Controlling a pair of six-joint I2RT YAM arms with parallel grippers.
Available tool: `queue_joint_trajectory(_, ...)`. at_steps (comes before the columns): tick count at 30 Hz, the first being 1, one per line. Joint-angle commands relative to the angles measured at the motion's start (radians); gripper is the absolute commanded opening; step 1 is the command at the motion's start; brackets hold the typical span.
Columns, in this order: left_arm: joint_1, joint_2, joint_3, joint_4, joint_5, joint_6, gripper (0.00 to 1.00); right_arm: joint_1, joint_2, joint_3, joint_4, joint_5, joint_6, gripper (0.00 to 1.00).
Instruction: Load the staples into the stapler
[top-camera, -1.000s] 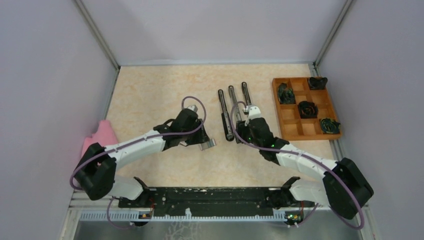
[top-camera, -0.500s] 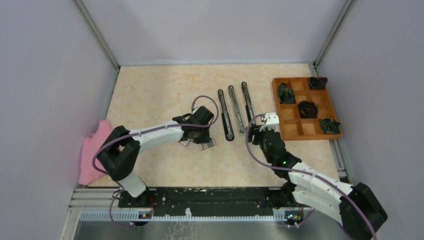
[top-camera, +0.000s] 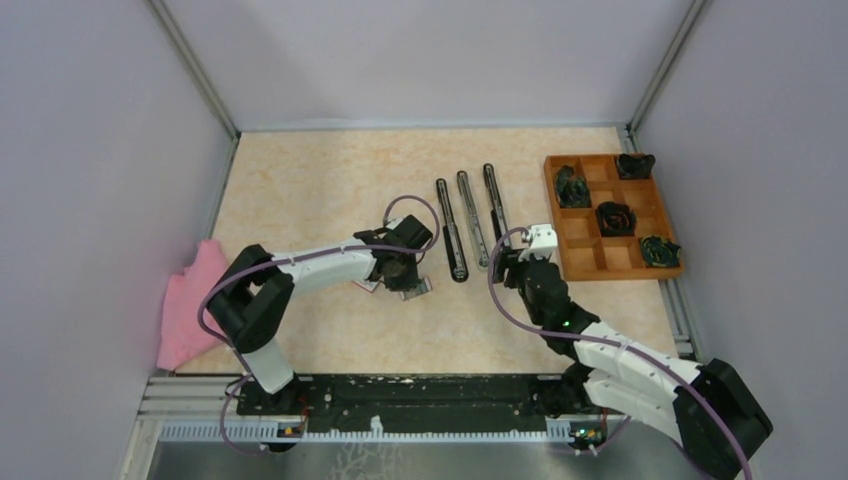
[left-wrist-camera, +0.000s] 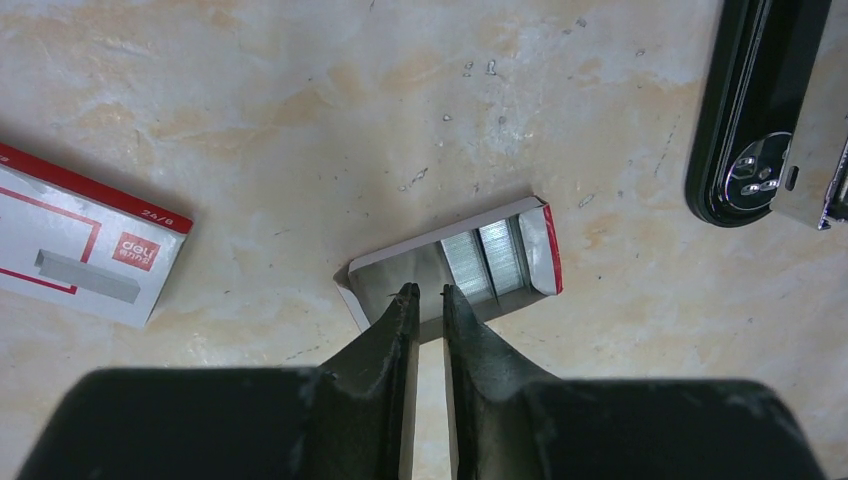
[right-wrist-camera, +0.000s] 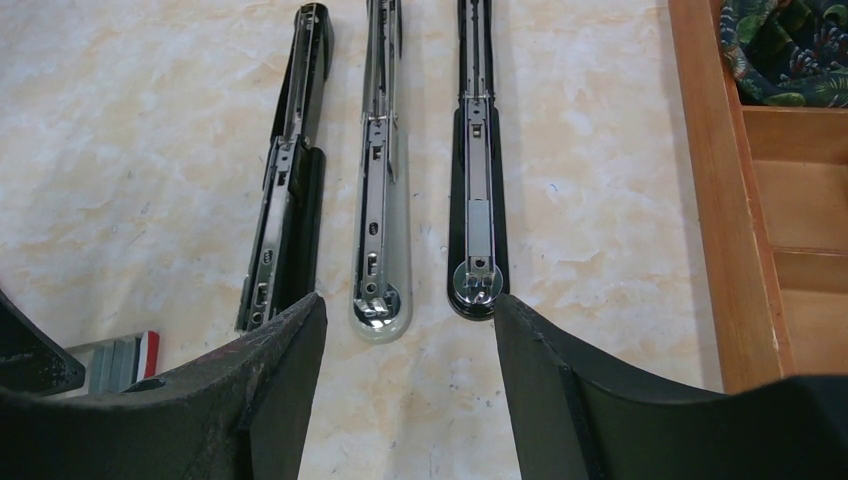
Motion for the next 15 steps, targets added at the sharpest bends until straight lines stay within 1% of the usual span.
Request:
queue_joint_trajectory(1, -0.009, 0.015, 0.038, -0.009, -0.014, -0.008, 0.20, 0.007, 0.020, 0.022, 0.059, 0.013, -0.008, 0.63)
queue_joint_trajectory(15, -0.008, 0.023, 0.028, 0.022, 0.002, -0.024, 0.22, 0.006, 0.057, 0.035, 0.052, -0.003, -0.011, 0.62)
